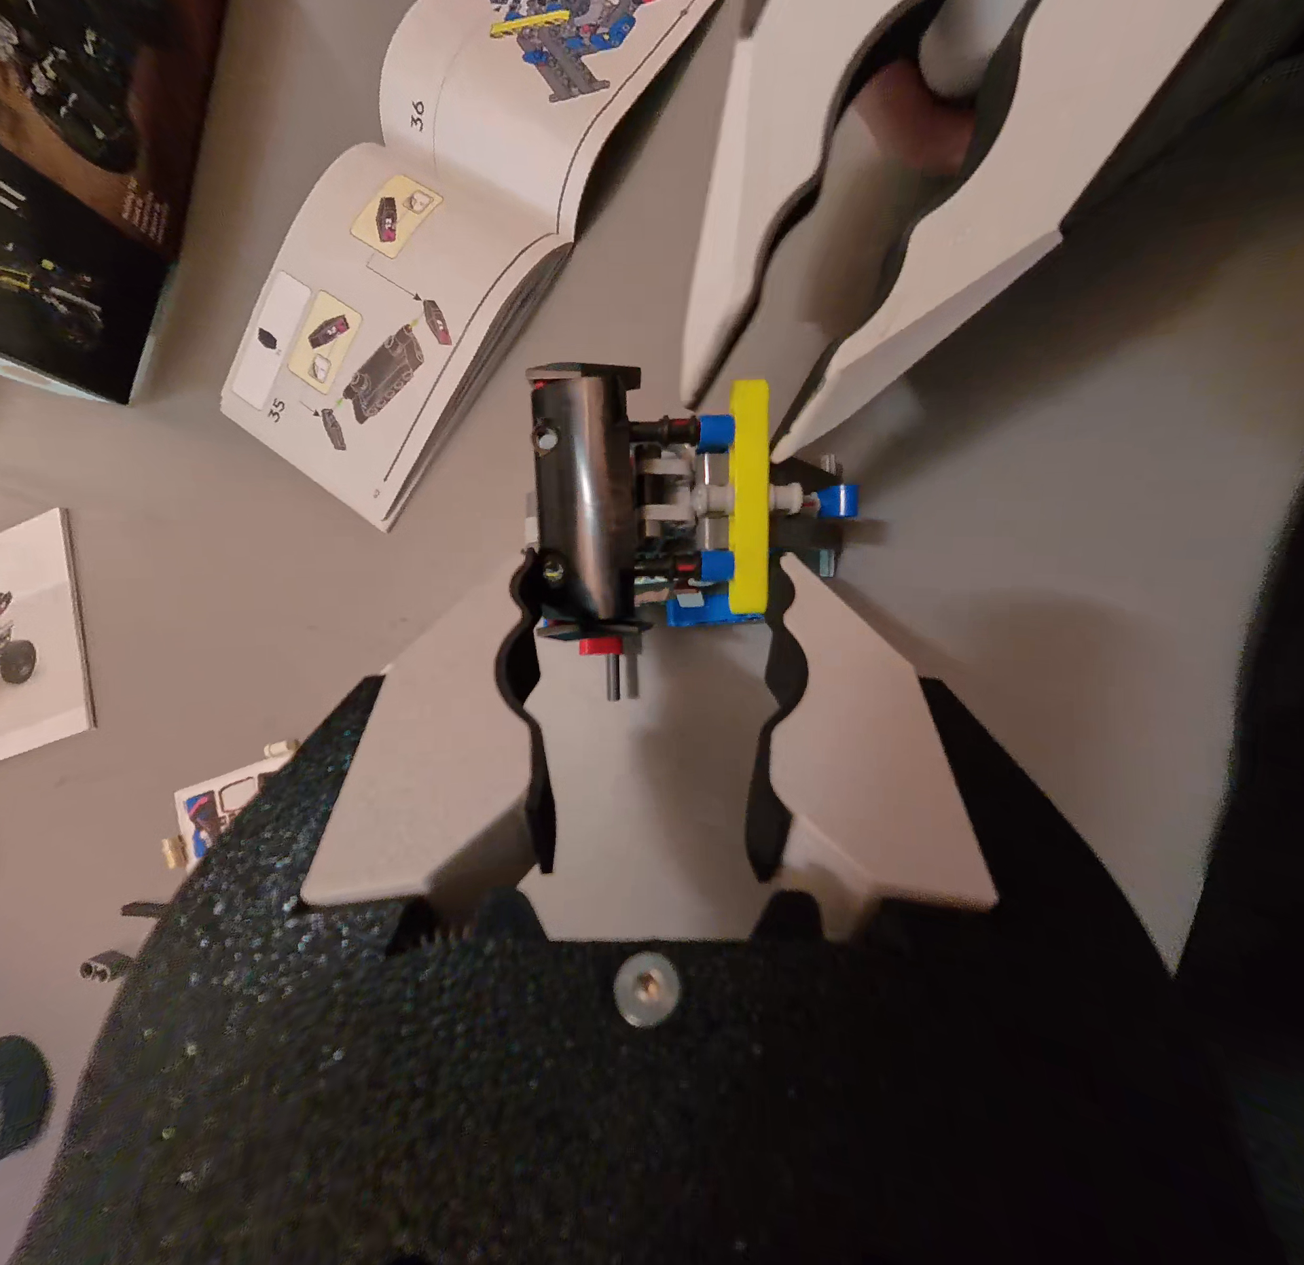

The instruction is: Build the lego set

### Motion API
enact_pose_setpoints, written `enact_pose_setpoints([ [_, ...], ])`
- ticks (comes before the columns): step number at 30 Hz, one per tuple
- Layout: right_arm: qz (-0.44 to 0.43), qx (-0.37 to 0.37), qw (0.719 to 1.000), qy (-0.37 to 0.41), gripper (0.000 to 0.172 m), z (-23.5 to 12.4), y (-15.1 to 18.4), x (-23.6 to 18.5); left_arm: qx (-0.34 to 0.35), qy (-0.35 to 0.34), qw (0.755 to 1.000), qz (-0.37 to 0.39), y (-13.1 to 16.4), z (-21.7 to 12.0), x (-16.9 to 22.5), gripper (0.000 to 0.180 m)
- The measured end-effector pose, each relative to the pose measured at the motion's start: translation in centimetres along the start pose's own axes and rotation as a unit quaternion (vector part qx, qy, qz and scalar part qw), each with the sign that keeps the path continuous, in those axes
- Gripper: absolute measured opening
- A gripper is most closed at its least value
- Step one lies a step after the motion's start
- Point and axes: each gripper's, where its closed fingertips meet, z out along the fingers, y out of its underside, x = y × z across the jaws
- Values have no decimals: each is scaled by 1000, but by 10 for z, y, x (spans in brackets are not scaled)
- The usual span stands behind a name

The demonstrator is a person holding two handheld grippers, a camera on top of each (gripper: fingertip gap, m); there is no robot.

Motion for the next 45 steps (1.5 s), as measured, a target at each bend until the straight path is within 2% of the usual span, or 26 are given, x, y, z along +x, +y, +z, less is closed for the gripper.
enact_pose_setpoints([
  [2, -20, -16, 1000, 15, 27, -1, 0, 7, -3, 1, 1000, 9, -1, 0, -1, 61],
  [3, -32, -24, 999, 12, 28, -1, 0, 8, -2, -2, 1000, 17, -2, 0, -3, 61],
  [5, -53, -33, 998, 22, 56, -3, -3, 17, -5, 8, 999, 37, -2, 0, -1, 61],
  [6, -62, -35, 997, 20, 63, -4, -4, 20, -4, 12, 999, 47, -2, -1, -1, 61],
  [9, -75, -43, 996, -4, 81, 0, -4, 28, 4, 19, 997, 76, -5, 0, 1, 61],
  [12, -44, -55, 996, -57, 96, 10, -1, 28, 17, 24, 994, 103, -10, 1, 2, 60],
  [16, 1, -97, 982, -162, 82, 13, 11, 10, 22, 23, 991, 129, -11, 4, 0, 59],
  [19, -15, -112, 975, -193, 70, 14, 16, 1, 24, 30, 989, 142, -12, 5, 1, 59],
  [22, -15, -113, 974, -195, 69, 15, 15, 1, 25, 39, 989, 141, -12, 6, 1, 59],
  [26, -16, -96, 977, -191, 67, 14, 12, -1, 22, 87, 992, 87, -8, 8, 5, 62],
  [35, -11, -121, 979, -161, 68, 12, 16, 5, 17, 55, 987, 151, -15, 9, -1, 61],
  [45, -11, -108, 984, -142, 67, 13, 15, 10, 12, 44, 986, 159, -17, 9, -4, 60],
])
